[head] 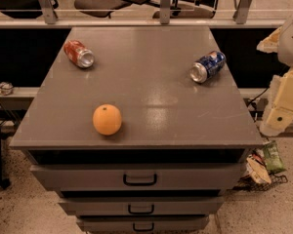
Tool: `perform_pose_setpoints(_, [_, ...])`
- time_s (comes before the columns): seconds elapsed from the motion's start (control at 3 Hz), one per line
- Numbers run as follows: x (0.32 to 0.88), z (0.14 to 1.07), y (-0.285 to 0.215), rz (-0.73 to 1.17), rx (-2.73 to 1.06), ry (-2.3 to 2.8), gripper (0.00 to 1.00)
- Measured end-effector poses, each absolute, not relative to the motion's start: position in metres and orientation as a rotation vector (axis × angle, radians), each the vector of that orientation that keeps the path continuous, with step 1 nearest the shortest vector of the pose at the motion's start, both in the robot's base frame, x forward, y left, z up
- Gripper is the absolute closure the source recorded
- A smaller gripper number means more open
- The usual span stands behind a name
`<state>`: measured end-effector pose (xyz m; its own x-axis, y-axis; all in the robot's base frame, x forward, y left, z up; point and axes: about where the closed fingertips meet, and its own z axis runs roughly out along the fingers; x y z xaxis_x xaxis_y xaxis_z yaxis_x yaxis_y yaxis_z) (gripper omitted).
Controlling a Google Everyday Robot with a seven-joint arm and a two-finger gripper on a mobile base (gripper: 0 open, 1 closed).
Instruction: Place pepsi can upright
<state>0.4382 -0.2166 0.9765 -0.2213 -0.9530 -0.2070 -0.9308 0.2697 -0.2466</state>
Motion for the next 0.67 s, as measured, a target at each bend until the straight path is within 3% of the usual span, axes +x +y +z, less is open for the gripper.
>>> perform_pose_setpoints(0.67, [0.461, 0.969, -0.219, -0.065, -1.677, 2.24, 0.0])
